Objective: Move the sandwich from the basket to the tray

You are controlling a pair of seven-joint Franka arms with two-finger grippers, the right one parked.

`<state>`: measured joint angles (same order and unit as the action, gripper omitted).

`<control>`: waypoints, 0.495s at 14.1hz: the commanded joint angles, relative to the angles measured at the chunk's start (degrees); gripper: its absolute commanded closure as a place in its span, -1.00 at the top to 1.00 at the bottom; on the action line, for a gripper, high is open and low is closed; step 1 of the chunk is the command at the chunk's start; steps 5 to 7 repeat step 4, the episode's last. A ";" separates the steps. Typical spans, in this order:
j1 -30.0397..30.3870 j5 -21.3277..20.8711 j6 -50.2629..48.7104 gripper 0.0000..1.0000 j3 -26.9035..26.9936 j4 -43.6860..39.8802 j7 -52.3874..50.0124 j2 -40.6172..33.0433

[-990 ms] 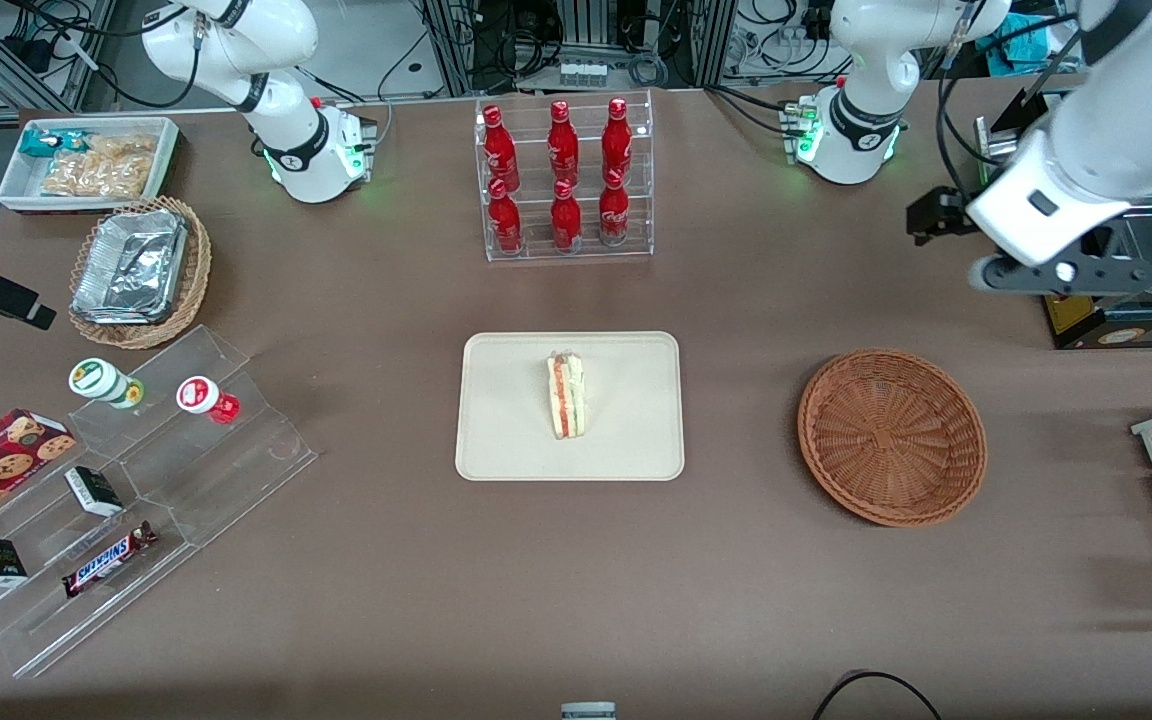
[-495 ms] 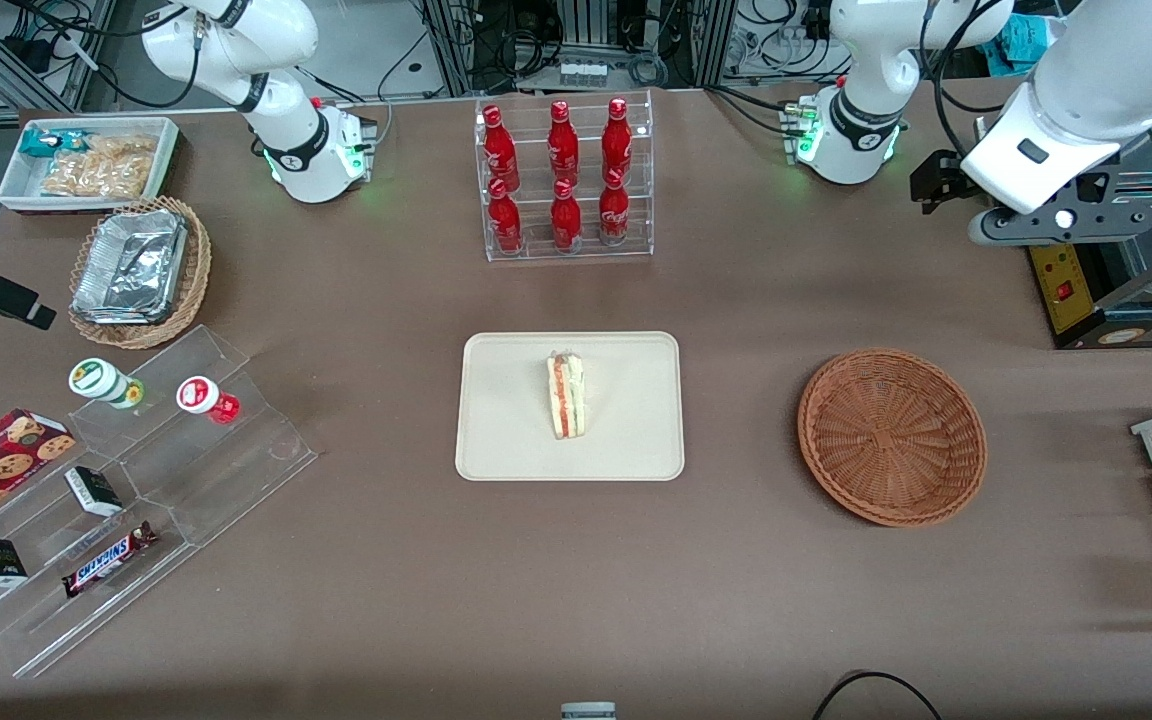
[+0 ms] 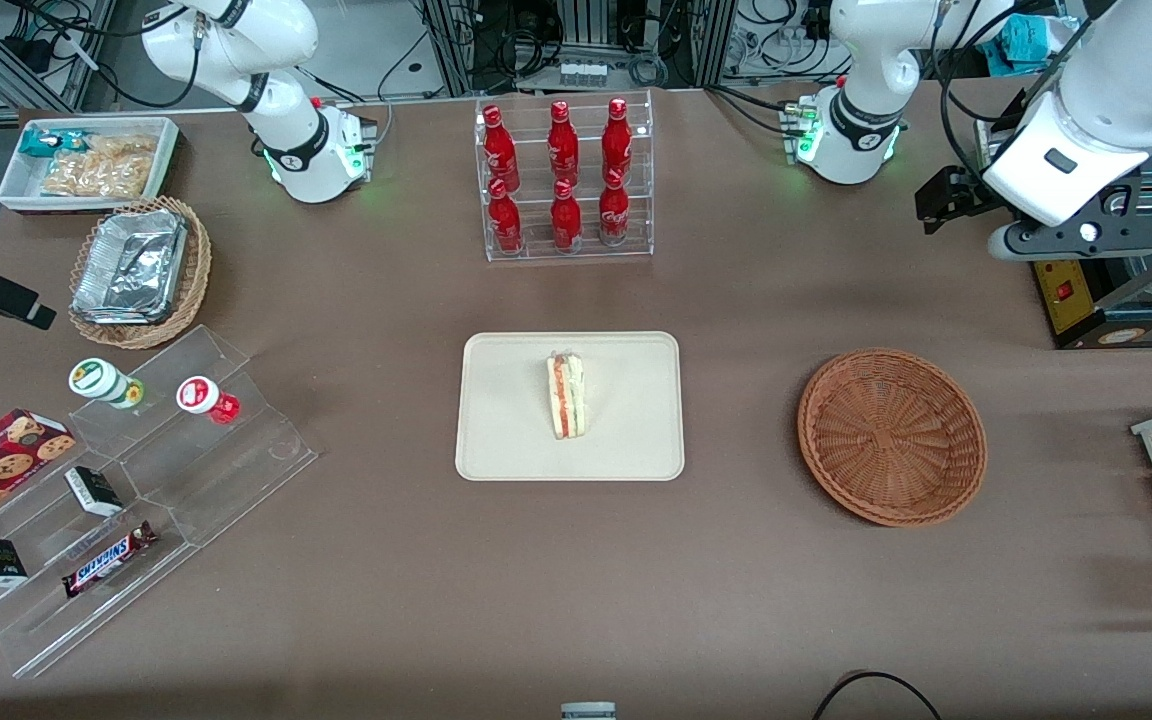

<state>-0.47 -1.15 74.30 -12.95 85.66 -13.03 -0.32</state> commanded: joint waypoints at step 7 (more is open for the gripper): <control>4.25 1.59 -0.91 1.00 -4.81 -3.92 -4.46 2.69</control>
